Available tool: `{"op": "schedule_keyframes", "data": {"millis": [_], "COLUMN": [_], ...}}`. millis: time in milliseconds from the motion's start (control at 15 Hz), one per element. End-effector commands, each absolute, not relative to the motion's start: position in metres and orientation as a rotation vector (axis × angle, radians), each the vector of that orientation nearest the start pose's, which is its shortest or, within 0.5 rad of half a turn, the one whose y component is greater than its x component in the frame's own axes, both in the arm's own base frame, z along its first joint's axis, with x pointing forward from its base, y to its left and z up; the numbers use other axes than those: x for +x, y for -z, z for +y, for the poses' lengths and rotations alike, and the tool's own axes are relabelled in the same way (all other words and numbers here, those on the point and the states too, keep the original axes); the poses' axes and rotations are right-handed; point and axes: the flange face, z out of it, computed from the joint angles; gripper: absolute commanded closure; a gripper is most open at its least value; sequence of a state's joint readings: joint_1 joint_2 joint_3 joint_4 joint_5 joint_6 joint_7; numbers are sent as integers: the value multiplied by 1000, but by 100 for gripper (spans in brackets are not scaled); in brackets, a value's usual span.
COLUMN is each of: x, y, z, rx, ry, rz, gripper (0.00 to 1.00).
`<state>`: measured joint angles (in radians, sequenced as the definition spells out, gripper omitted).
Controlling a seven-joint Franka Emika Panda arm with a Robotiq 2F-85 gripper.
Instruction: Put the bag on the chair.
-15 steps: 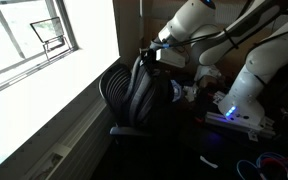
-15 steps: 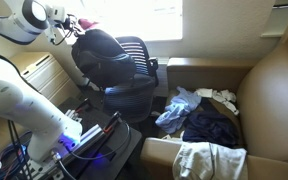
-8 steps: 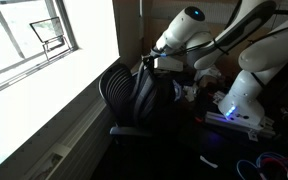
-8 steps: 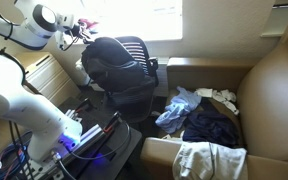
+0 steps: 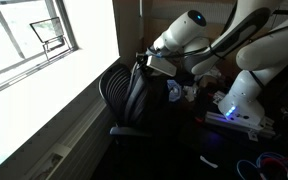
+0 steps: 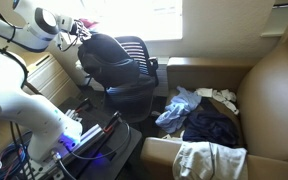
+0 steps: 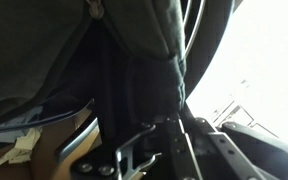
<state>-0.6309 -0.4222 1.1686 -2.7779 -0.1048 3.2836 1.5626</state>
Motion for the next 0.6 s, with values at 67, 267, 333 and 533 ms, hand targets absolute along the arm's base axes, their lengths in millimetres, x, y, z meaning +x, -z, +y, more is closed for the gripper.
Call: {"op": "schedule_keyframes", "data": {"millis": [67,267,333,533], "x": [377,373,371,368], "y": [-333,-328,-327,-331], "z": [255,256,257,249], "rx": [-2187,-2241,-2248,-2203], "ry": [987,927,926,959], "rz": [1117,1116,1116,1112], "gripper": [98,92,92,98]}}
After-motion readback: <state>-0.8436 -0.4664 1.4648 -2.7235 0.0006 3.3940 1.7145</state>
